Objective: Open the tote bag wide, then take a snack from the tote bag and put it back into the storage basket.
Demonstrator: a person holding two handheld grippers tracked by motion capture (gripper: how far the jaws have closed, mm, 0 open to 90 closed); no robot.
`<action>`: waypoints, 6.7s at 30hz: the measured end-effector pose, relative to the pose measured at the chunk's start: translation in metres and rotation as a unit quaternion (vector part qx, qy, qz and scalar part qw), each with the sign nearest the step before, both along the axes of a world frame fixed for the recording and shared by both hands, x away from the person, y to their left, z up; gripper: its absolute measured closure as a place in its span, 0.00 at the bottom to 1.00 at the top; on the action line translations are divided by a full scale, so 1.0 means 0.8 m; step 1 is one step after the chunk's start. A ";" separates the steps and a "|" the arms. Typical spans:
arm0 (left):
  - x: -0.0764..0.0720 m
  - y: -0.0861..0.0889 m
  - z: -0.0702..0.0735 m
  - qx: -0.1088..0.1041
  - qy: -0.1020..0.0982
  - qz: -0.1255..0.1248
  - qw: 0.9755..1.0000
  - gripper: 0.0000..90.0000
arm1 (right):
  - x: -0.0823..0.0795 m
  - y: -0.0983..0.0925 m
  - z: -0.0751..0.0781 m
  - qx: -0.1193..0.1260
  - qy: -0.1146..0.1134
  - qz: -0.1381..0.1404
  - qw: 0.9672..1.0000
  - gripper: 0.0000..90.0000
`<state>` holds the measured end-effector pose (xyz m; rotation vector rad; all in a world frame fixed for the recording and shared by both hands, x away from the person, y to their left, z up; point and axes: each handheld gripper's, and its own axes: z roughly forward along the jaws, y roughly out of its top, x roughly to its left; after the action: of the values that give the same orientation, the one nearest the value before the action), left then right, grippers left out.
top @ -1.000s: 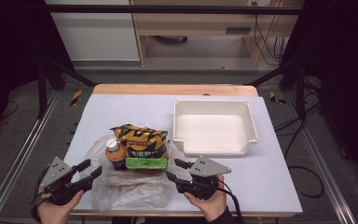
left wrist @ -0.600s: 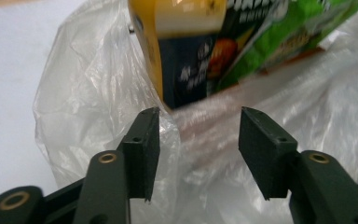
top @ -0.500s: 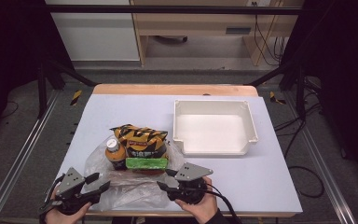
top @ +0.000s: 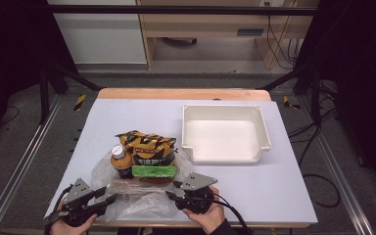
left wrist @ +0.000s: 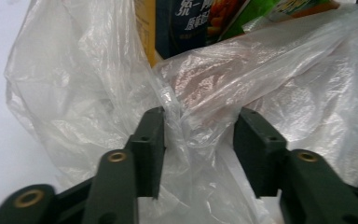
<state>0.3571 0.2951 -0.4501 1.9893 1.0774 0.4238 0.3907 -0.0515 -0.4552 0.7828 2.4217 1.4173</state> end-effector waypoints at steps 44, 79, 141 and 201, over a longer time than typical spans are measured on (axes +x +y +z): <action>0.000 0.022 0.013 -0.036 -0.046 0.009 0.998 0.22 | 0.016 -0.048 -0.005 0.025 0.011 -0.048 0.998 0.55; 0.087 0.037 0.072 -0.049 -0.102 0.119 0.986 0.28 | 0.025 -0.039 0.068 0.077 -0.042 -0.031 0.996 0.43; 0.086 0.048 0.037 -0.050 -0.096 0.114 0.988 0.36 | 0.037 0.007 0.065 0.025 -0.121 0.015 0.992 0.84; 0.082 0.050 0.042 -0.052 -0.111 0.120 0.985 0.34 | 0.071 -0.192 0.118 0.068 -0.113 -0.139 0.982 0.84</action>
<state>0.4226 0.3353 -0.4166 1.6819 1.1748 0.6851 0.4473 -0.2053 -0.3610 0.8961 1.9782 1.4798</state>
